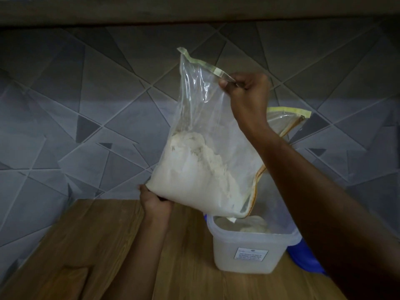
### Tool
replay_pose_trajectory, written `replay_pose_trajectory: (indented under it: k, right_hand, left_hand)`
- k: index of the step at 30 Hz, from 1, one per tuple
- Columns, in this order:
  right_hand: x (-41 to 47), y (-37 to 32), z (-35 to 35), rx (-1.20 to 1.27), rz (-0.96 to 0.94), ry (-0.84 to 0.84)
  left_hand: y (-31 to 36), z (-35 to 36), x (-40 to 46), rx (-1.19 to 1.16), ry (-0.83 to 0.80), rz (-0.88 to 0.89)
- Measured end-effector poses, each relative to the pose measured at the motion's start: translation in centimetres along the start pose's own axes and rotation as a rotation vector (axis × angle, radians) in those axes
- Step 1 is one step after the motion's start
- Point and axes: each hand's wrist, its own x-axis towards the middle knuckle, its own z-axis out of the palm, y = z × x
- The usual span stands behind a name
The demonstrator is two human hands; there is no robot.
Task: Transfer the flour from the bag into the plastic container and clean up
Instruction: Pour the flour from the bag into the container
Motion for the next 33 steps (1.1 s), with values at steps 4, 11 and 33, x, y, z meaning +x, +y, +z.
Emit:
replay_pose_trajectory:
  k: [4, 11, 33]
  right_hand:
    - [0.3, 0.6, -1.4, 0.028, 0.029, 0.025]
    - [0.4, 1.4, -2.9, 0.041, 0.052, 0.014]
    - [0.3, 1.5, -4.4, -0.146, 0.026, 0.009]
  left_hand:
    - [0.1, 1.1, 0.2, 0.032, 0.028, 0.027]
    - [0.6, 2.6, 0.0, 0.095, 0.04, 0.089]
    - [0.5, 3.2, 1.1, 0.137, 0.134, 0.03]
